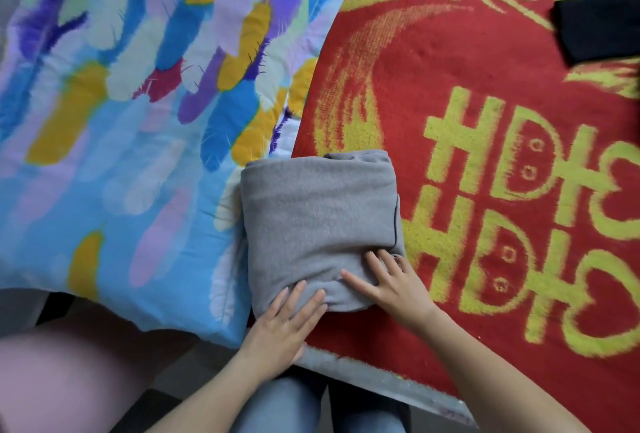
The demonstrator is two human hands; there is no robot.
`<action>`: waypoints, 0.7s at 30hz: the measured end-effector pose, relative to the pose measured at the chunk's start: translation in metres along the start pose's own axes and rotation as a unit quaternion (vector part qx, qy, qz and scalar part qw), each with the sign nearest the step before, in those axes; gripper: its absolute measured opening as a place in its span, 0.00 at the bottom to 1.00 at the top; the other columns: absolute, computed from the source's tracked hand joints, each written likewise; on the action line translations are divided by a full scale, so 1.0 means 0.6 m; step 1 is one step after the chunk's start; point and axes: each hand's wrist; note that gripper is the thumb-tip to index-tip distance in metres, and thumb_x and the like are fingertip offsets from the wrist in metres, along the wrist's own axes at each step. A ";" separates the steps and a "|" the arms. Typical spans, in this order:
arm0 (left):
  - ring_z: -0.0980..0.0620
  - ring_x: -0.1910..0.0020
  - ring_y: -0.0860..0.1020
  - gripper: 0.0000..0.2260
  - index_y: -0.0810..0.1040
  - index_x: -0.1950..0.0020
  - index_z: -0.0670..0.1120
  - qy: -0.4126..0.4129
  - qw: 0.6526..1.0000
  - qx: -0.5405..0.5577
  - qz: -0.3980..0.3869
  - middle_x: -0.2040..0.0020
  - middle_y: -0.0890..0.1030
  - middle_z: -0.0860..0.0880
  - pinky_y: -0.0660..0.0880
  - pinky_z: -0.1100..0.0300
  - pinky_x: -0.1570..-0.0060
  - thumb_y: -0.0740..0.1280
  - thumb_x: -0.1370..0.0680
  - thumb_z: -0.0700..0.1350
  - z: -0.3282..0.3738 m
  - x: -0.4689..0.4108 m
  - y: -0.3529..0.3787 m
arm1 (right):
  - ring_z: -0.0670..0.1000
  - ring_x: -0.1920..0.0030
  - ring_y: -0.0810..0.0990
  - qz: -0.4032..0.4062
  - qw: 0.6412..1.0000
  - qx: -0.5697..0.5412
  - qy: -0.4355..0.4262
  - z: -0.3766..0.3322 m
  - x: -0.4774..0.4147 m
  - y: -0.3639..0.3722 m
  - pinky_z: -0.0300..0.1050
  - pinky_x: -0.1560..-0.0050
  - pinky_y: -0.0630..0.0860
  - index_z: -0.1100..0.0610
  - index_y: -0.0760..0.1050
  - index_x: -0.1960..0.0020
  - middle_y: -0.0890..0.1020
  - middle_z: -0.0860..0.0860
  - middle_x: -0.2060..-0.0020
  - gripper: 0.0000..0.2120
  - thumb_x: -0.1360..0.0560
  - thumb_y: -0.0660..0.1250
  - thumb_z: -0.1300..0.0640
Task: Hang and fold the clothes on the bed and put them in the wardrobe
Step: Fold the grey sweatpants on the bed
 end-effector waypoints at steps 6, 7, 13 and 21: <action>0.44 0.36 0.67 0.50 0.64 0.32 0.45 -0.139 0.988 0.066 0.019 0.32 0.65 0.45 0.62 0.44 0.39 0.79 0.48 0.62 -0.010 -0.038 -0.035 | 0.55 0.68 0.77 -0.093 0.982 -0.115 0.118 0.001 -0.051 -0.061 0.43 0.71 0.73 0.51 0.63 0.27 0.77 0.55 0.65 0.36 0.33 0.69 0.63; 0.44 0.36 0.67 0.51 0.64 0.32 0.45 -0.171 0.982 0.082 0.019 0.32 0.65 0.44 0.64 0.42 0.39 0.79 0.49 0.62 -0.012 -0.045 -0.043 | 0.57 0.61 0.78 -0.134 0.969 -0.158 0.134 0.006 -0.056 -0.071 0.45 0.64 0.72 0.50 0.53 0.25 0.77 0.56 0.59 0.38 0.29 0.67 0.60; 0.37 0.44 0.77 0.48 0.66 0.36 0.46 -0.238 0.965 0.107 0.034 0.43 0.78 0.36 0.75 0.38 0.50 0.82 0.52 0.53 -0.054 -0.075 -0.054 | 0.56 0.49 0.79 -0.191 0.921 -0.302 0.158 0.030 -0.100 -0.127 0.42 0.54 0.71 0.46 0.65 0.29 0.82 0.54 0.47 0.31 0.30 0.67 0.57; 0.43 0.59 0.81 0.48 0.66 0.35 0.47 -0.128 0.969 0.179 0.109 0.54 0.81 0.41 0.79 0.52 0.58 0.82 0.51 0.44 -0.132 -0.061 -0.111 | 0.56 0.52 0.79 -0.195 0.919 -0.280 0.196 -0.001 -0.078 -0.166 0.45 0.60 0.71 0.44 0.65 0.32 0.81 0.52 0.51 0.28 0.30 0.66 0.56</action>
Point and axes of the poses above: each hand's wrist, its own x-axis away from the middle knuckle, its own y-axis out of the palm, z = x × y
